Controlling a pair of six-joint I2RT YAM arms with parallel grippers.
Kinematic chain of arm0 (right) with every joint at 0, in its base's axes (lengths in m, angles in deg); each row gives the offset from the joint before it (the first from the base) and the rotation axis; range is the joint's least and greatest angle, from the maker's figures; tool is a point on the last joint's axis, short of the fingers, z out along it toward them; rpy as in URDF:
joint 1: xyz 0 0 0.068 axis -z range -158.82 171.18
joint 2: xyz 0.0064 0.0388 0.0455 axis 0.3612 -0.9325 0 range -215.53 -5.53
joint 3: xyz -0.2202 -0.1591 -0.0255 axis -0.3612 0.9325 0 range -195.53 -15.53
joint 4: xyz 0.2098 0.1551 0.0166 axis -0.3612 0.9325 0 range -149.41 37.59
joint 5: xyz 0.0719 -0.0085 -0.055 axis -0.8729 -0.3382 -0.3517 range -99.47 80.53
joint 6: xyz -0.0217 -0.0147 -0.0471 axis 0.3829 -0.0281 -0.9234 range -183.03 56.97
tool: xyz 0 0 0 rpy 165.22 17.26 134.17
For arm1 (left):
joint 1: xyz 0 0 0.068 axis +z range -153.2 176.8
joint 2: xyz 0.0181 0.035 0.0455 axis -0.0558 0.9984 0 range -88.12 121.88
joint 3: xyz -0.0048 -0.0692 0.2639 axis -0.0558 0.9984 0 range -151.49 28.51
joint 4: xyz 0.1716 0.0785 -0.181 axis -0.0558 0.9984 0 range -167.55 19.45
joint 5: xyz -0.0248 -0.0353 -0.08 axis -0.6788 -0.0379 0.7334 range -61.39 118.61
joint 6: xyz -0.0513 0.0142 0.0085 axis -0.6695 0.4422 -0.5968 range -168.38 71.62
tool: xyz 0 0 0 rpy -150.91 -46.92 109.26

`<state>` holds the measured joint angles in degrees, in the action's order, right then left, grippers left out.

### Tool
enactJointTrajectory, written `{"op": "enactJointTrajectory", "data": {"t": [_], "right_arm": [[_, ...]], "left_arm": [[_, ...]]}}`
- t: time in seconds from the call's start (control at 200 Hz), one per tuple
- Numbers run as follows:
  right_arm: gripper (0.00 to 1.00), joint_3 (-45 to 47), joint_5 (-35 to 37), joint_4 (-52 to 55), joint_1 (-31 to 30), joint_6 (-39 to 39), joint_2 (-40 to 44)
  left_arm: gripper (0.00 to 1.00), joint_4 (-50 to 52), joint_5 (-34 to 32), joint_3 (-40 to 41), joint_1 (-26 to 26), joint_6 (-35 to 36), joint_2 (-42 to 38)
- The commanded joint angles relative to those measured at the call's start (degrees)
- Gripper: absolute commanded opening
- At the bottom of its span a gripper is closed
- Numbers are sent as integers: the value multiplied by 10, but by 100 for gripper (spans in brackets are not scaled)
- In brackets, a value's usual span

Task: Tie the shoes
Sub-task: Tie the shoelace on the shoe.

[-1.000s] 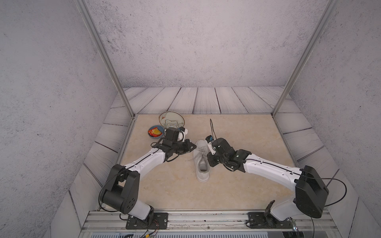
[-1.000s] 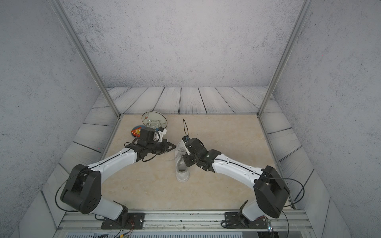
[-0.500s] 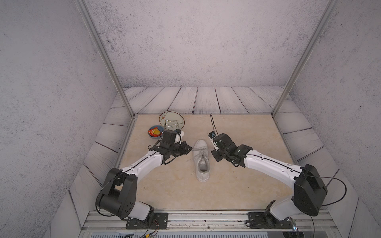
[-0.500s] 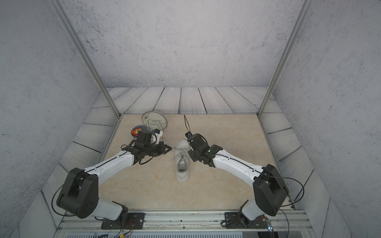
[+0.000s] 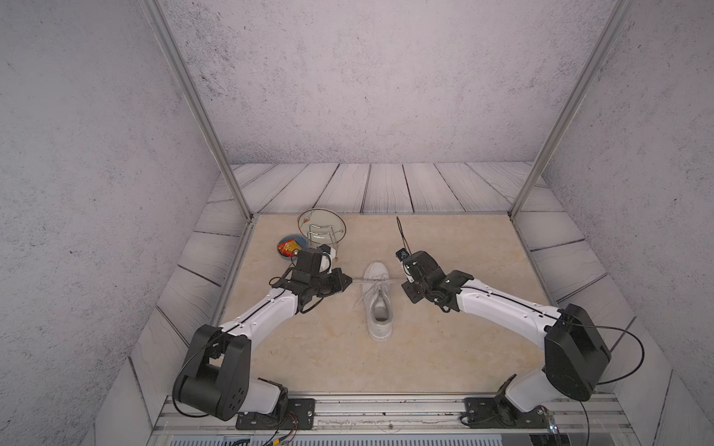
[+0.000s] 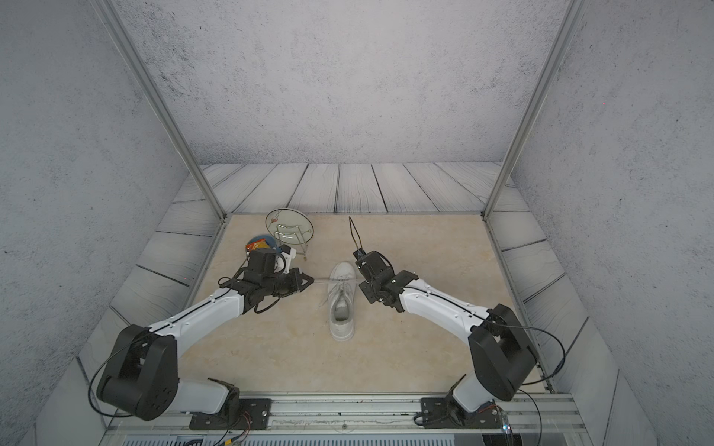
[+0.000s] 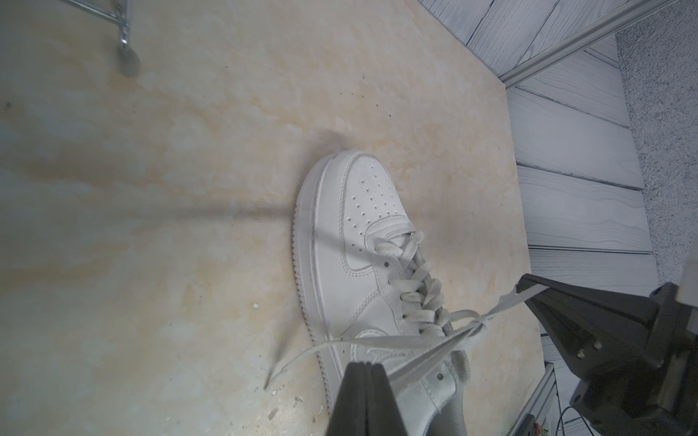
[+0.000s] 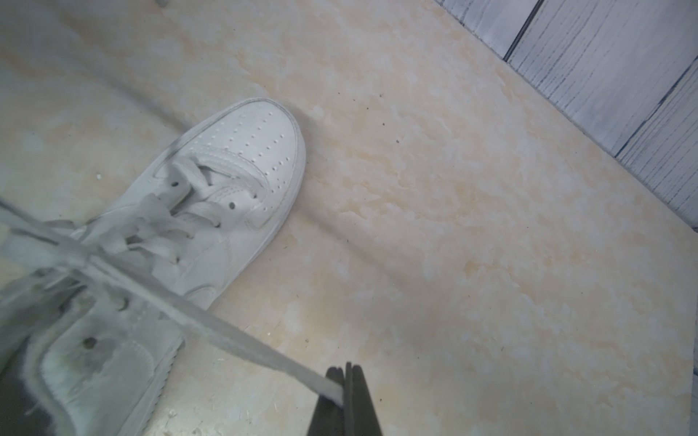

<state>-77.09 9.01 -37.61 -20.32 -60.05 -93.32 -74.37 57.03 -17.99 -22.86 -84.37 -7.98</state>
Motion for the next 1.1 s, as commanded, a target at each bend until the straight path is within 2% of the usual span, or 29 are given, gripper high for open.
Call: {"op": "enactJointTrajectory", "data": {"t": [0.0, 0.19, 0.32, 0.435, 0.616, 0.731, 0.786, 0.881, 0.946, 1.096], "right_arm": [[0, 13, 47, 24, 23, 13, -9], [0, 15, 76, 20, 26, 0, -20], [0, 33, 0, -18, 28, -11, -8], [0, 41, -26, -31, 28, -6, -1], [0, 42, -48, -35, 27, -4, 6], [0, 39, -49, -32, 27, -2, 9], [0, 39, -47, -31, 28, -2, 10], [0, 41, -45, -32, 28, -4, 14], [0, 40, -46, -33, 28, -3, 14], [0, 41, -51, -33, 28, -1, 16]], "left_arm": [[0, 9, -27, 12, 17, 12, -9], [0, 2, -23, 9, 22, 11, -5], [0, -6, -5, 5, 23, 11, 2], [0, -13, 14, 8, 23, 15, 0], [36, -28, 71, 3, 21, 31, 7], [45, -43, 79, -14, 18, -38, 34], [54, -20, 63, -36, 12, -72, 43], [62, 40, 35, -83, -3, -113, 57], [63, 99, 6, -117, -17, -127, 70], [61, 179, -32, -179, -32, -97, 118]]}}
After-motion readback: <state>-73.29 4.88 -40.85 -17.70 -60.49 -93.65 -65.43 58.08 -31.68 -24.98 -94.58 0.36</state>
